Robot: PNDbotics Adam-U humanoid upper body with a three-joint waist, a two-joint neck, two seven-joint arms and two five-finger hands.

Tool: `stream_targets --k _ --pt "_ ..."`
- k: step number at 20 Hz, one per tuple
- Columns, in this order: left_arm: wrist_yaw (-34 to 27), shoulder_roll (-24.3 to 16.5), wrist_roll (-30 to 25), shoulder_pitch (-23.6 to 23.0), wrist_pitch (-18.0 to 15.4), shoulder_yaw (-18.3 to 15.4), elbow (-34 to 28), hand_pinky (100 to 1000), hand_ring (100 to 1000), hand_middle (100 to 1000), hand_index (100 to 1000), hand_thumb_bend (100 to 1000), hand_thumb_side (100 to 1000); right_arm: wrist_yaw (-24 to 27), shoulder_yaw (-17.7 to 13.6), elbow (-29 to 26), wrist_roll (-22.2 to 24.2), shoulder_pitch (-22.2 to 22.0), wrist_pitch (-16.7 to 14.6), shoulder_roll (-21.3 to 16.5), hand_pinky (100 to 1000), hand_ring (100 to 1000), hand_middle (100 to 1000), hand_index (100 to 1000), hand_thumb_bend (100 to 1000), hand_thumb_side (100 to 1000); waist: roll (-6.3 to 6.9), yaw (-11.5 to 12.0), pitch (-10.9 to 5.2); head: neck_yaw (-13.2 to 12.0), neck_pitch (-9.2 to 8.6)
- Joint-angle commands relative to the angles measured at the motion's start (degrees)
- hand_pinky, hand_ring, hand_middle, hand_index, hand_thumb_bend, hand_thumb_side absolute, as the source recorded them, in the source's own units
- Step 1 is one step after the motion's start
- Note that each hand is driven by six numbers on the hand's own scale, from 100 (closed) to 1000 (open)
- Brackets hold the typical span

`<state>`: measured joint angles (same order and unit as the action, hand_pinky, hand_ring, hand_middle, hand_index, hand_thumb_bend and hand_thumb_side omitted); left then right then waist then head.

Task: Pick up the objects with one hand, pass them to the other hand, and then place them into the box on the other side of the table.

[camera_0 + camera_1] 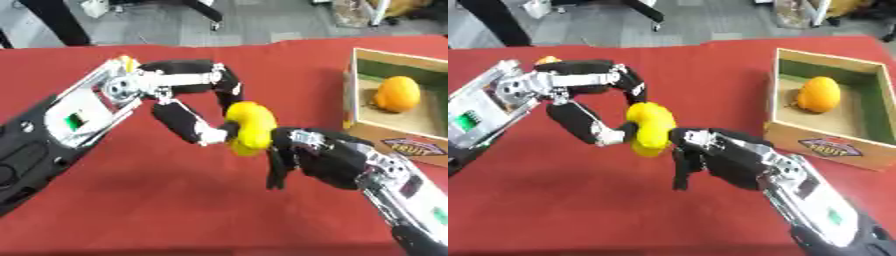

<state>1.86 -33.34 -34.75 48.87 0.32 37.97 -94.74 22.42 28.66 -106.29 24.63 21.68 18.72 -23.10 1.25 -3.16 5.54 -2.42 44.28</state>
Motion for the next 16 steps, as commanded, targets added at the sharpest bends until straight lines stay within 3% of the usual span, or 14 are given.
stream_targets --k 1,5,7,12,16 --pt "0.1 -0.43 -0.2 0.74 0.32 -0.78 -0.95 707 583 544 609 100 246 -1.3 -0.09 -1.29 -0.63 0.9 0.91 -1.02 547 395 309 828 100 875 -0.18 0.03 -0.92 0.1 -0.16" --pt "0.42 -0.2 -0.62 0.91 0.52 -0.81 -1.05 708 586 549 614 100 246 -1.96 -0.08 -1.31 -1.36 0.95 1.64 -1.09 549 398 310 784 100 775 -0.17 -0.02 -0.97 0.1 -0.16" --pt "0.62 -0.15 -0.69 0.97 0.52 -0.85 -1.05 708 587 550 616 100 245 -1.66 -0.03 -1.29 -1.4 0.97 1.82 -1.08 552 400 312 708 100 652 -0.15 -0.04 -0.97 0.1 -0.16" --pt "1.45 0.04 -1.12 1.22 0.45 -0.9 -0.88 710 594 558 627 100 244 -0.34 -0.06 -1.05 -1.57 1.01 1.88 -1.08 552 398 313 577 100 536 -0.12 -0.13 -0.95 0.04 -0.16" --pt "2.3 0.32 -1.65 1.42 0.4 -0.93 -0.55 710 596 563 634 100 244 0.29 -0.09 -0.84 -1.88 1.02 1.75 -1.09 554 399 314 542 100 473 -0.12 -0.24 -0.92 -0.06 -0.16"
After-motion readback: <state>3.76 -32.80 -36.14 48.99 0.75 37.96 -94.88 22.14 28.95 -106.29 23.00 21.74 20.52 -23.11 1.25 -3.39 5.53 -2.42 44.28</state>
